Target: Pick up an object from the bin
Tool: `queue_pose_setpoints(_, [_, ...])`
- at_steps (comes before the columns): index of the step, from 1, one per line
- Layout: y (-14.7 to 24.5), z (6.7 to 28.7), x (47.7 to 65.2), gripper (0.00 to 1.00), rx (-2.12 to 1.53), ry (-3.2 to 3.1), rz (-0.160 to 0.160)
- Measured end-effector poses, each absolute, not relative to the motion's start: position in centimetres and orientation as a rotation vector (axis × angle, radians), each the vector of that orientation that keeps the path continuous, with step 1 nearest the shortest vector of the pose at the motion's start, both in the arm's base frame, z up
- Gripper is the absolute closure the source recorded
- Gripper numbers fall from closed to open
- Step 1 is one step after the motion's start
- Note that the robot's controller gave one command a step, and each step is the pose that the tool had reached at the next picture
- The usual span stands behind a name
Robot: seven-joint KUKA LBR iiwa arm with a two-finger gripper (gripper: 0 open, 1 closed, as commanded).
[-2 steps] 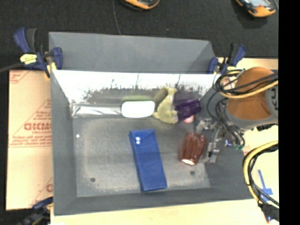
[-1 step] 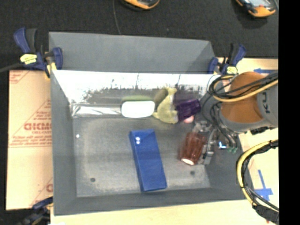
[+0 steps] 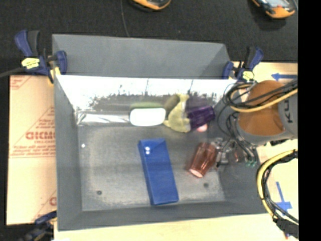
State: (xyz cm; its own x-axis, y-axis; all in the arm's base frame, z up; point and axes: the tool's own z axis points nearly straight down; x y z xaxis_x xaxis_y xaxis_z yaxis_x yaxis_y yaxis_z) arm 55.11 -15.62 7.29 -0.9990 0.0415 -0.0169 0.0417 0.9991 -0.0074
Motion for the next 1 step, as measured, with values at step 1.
queue_pose_setpoints(1, [-15.62,7.30,55.11,1.00,0.063,3.124,-0.012])
